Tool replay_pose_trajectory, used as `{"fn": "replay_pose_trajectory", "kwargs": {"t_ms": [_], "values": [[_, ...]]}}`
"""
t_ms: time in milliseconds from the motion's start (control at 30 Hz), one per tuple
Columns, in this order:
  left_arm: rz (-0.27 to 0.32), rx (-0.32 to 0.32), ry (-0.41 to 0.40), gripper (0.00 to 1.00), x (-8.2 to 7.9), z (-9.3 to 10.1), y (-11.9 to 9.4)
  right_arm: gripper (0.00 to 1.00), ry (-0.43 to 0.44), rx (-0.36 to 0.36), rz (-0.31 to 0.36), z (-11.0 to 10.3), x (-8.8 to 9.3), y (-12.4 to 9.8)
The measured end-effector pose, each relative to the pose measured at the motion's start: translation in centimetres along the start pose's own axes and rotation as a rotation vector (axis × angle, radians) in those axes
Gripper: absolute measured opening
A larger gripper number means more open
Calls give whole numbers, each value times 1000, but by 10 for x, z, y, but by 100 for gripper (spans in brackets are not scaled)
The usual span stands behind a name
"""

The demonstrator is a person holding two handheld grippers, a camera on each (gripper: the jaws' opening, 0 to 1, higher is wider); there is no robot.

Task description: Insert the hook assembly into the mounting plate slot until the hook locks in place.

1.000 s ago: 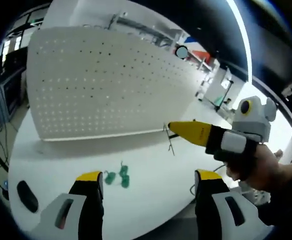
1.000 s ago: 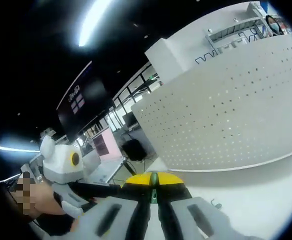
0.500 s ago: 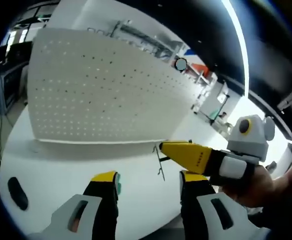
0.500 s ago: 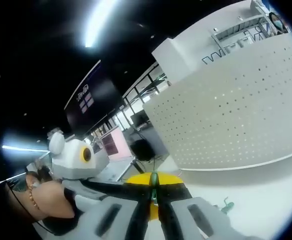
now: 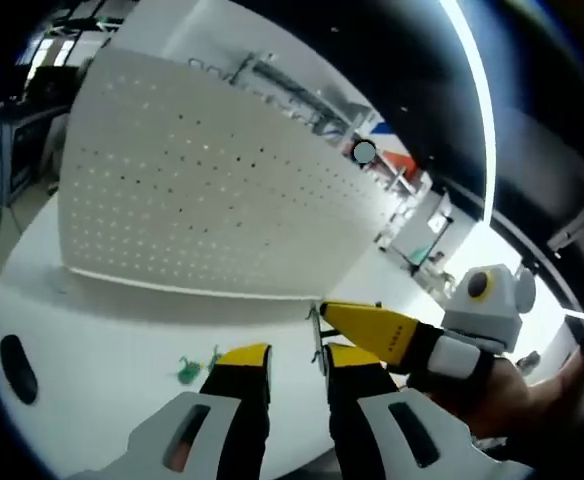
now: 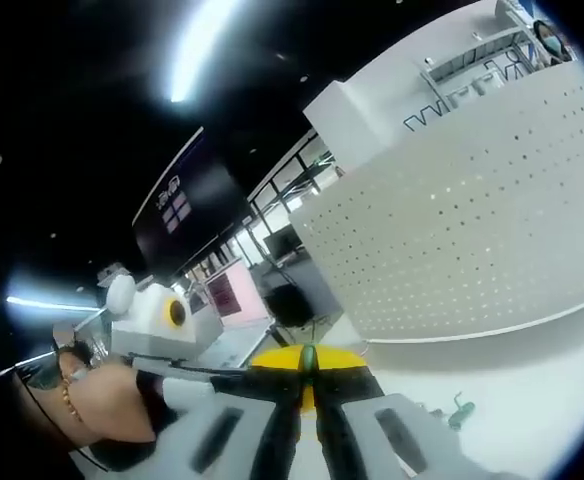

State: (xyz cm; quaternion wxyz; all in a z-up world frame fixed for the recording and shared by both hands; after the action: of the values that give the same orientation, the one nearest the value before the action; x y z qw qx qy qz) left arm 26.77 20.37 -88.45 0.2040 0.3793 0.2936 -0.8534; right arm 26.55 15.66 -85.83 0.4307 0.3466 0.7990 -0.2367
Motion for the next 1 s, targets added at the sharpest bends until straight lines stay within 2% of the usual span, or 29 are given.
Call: {"fn": "replay_pose_trajectory", "kwargs": {"t_ms": [267, 400, 600, 867, 1000], "values": [[-1, 29, 4, 13, 2, 8, 1, 0, -2, -15, 12, -7, -1, -1], [5, 20, -2, 15, 1, 7, 0, 0, -8, -18, 18, -9, -3, -1], [0, 52, 6, 5, 1, 12, 0, 0, -16, -16, 17, -10, -1, -2], [-6, 49, 12, 5, 4, 13, 0, 0, -26, -13, 10, -11, 1, -3], [-18, 45, 43, 4, 5, 12, 0, 0, -45, -14, 3, -12, 1, -3]]}}
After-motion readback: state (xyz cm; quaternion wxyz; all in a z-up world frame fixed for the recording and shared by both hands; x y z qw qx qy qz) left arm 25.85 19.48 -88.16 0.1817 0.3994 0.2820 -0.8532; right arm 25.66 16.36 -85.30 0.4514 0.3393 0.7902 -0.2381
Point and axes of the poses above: the point that each gripper's makers call its tool centre point, and the gripper's own axes: y roughly forward along the fingers, z roughly to its right, x roughly out of its underside, the point moved 3 cm from there along -y, roughly backward along the fingers, and after that the axes turned 1 degree about y, right-handed, at the moved point
